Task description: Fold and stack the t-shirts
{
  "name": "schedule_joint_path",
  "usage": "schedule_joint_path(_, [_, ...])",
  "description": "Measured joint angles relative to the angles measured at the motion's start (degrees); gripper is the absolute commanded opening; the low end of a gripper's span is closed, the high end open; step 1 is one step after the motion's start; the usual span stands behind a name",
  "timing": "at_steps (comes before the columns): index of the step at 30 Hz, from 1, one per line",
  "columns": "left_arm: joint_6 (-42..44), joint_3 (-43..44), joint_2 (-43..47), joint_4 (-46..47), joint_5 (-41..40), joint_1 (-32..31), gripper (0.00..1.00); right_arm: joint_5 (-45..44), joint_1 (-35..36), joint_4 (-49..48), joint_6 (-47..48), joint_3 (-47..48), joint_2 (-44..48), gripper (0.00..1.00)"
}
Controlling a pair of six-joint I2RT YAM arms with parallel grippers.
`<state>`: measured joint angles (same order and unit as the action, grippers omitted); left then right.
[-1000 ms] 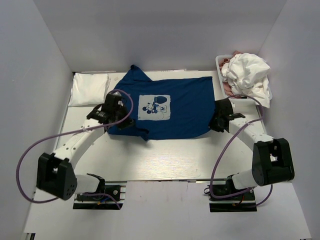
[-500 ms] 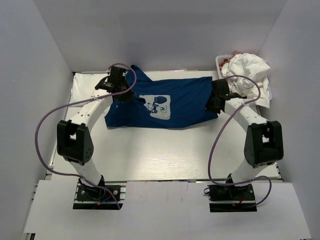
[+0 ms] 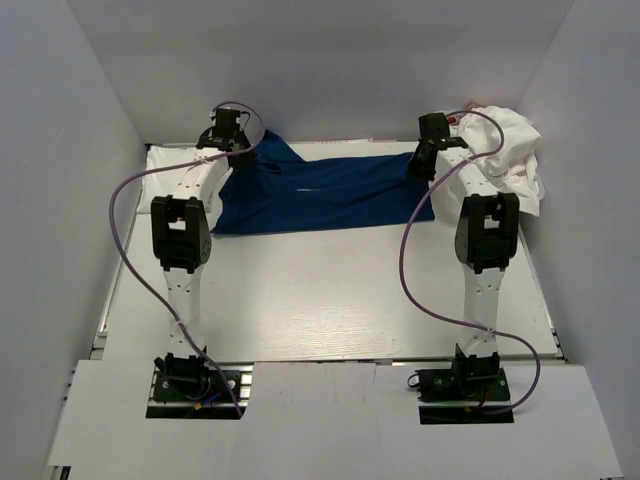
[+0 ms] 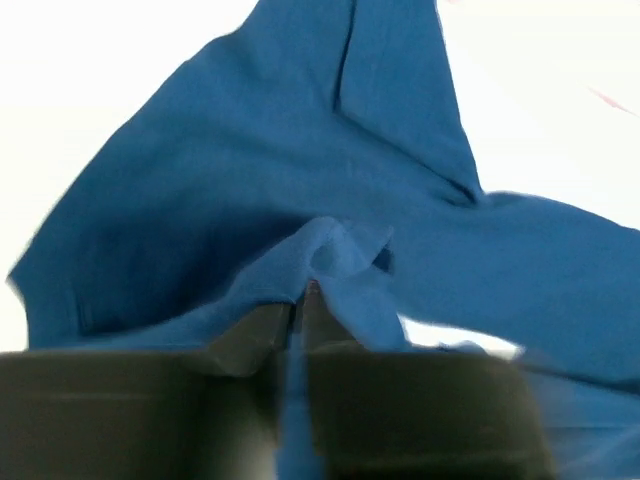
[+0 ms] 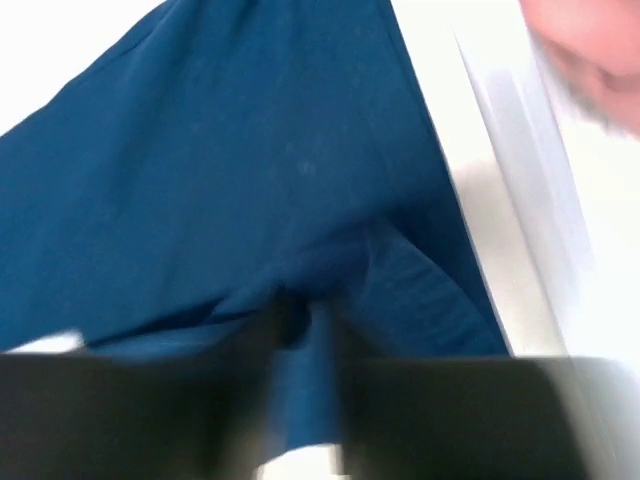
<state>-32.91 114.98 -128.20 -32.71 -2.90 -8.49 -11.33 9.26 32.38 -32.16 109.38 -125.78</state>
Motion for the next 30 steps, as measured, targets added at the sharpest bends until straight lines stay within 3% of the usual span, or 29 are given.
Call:
schedule_joint_path(1, [1.55,2.38,-2.62,0.68,0.83,0.33,0.50,0.13,-0.26,0.79,-0.04,2.60,-2.12,0.58])
schedule_joint_path(2, [3.13,4.44,-4.87,1.55,1.73,0.55,0.88,0.15,-0.44,1.07,0.28,4.33,-3.85,0.65])
schedule_joint_path(3, [4.44,6.36,-7.02,2.56,2.56,0.68,1.00,0.33,-0.57,1.22,0.90,5.25,-5.09,0.79])
schedule_joint_path(5, [6.32,8.46,-9.75,3.93,3.58,0.76,1.00,1.05,-0.63,2.19,1.77,5.38,-6.14,0.90])
schedule_joint_path(10, [10.38,8.24,-9.62,5.51,5.70,0.74,1.00,2.73,0.79,0.11,4.63,1.40,-3.37,0.90])
schedule_joint_path(20, [10.21,-16.81,9.33,10.99,6.23,-0.55,1.00,4.59,6.71,-5.84,8.66,-14.80,8.70,0.90])
schedule_joint_path(30, [7.19,-25.05,5.99,10.14,7.30,0.22,1.00,7.08,6.08,-8.79,8.87,-15.52,1.84,0.90])
